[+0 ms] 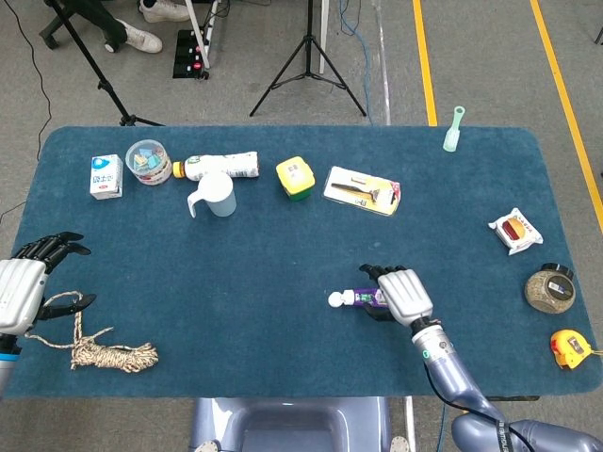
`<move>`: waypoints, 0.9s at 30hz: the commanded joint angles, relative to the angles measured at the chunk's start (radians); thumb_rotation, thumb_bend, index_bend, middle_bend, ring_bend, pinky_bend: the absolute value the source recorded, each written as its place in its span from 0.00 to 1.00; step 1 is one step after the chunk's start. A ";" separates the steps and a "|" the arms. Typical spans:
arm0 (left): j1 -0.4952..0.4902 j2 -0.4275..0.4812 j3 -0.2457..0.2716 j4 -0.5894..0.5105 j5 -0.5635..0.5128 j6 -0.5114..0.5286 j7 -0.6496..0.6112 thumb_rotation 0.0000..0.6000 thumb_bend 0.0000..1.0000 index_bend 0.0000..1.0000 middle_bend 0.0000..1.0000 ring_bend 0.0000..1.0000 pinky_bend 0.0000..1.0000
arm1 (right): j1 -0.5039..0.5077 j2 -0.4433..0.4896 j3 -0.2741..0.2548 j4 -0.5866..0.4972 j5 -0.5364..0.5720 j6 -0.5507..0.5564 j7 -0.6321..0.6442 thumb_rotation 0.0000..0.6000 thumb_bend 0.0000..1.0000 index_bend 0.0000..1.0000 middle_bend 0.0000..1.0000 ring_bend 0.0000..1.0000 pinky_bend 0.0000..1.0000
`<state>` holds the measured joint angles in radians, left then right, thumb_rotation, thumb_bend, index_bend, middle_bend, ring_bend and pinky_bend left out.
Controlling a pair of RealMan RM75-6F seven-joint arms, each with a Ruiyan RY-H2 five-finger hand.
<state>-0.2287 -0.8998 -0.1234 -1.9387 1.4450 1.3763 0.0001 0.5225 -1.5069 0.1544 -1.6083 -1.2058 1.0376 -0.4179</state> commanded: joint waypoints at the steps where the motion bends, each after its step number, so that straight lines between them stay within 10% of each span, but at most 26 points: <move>1: 0.001 0.001 0.002 0.004 0.002 0.001 -0.005 1.00 0.11 0.33 0.25 0.22 0.27 | 0.003 -0.017 -0.007 0.016 0.009 0.009 -0.013 0.74 0.42 0.20 0.33 0.39 0.35; 27: 0.025 0.016 0.014 0.037 0.001 0.024 -0.067 1.00 0.11 0.34 0.25 0.22 0.27 | 0.017 -0.114 -0.035 0.108 0.039 0.021 -0.049 0.82 0.42 0.29 0.33 0.39 0.33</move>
<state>-0.2040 -0.8835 -0.1098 -1.9026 1.4470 1.4006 -0.0657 0.5384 -1.6192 0.1192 -1.5019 -1.1679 1.0586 -0.4657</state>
